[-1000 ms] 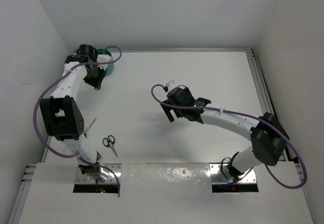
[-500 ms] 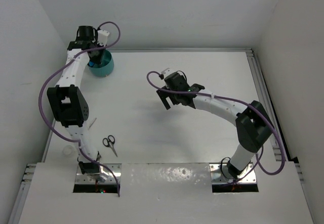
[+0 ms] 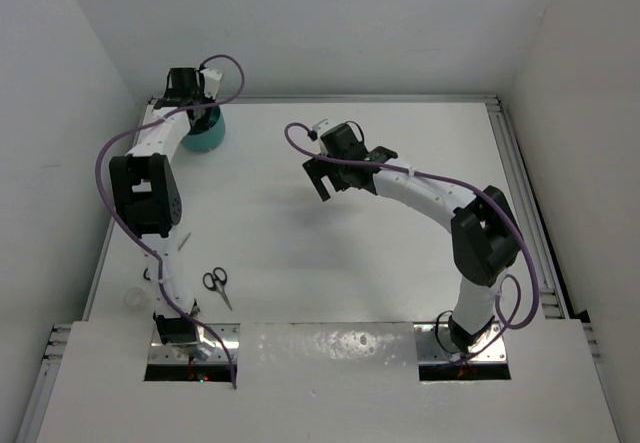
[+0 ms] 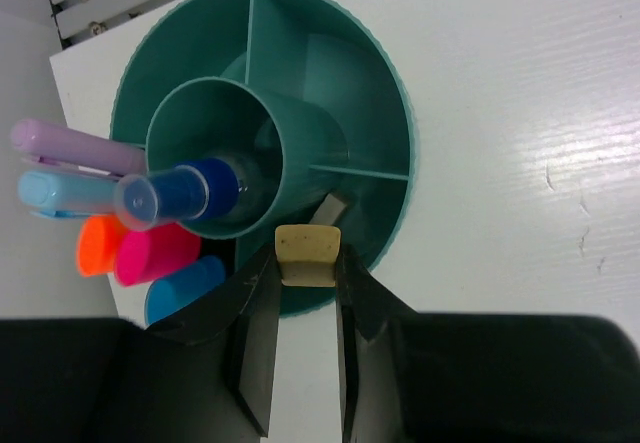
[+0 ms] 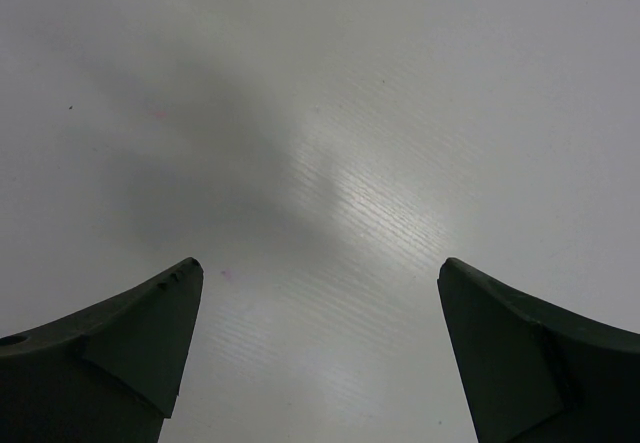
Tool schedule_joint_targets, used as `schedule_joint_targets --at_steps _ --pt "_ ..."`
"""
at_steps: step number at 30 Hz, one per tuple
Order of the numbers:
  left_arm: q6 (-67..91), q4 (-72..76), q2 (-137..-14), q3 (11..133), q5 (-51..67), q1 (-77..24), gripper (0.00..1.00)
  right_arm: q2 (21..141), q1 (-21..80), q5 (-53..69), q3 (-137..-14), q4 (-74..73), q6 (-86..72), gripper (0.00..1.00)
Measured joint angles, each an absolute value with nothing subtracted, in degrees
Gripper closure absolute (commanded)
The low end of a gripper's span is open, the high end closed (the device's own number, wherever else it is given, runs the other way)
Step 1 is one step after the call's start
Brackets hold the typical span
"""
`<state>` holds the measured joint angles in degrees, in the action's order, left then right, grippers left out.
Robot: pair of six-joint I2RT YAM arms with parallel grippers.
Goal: Sort the stationery into containers
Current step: Place the stationery in the storage box.
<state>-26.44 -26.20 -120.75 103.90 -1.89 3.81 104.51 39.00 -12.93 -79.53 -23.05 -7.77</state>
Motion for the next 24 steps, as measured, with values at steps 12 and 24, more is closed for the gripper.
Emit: schedule_joint_targets --at_steps 12,24 --pt "-21.96 -16.93 -122.15 99.53 -5.15 3.95 1.00 105.08 39.11 -12.40 -79.53 -25.36 -9.28 0.01" --pt "-21.08 -15.20 -122.37 98.89 -5.52 4.08 0.46 102.37 40.16 -13.30 -77.25 -25.91 -9.93 0.01"
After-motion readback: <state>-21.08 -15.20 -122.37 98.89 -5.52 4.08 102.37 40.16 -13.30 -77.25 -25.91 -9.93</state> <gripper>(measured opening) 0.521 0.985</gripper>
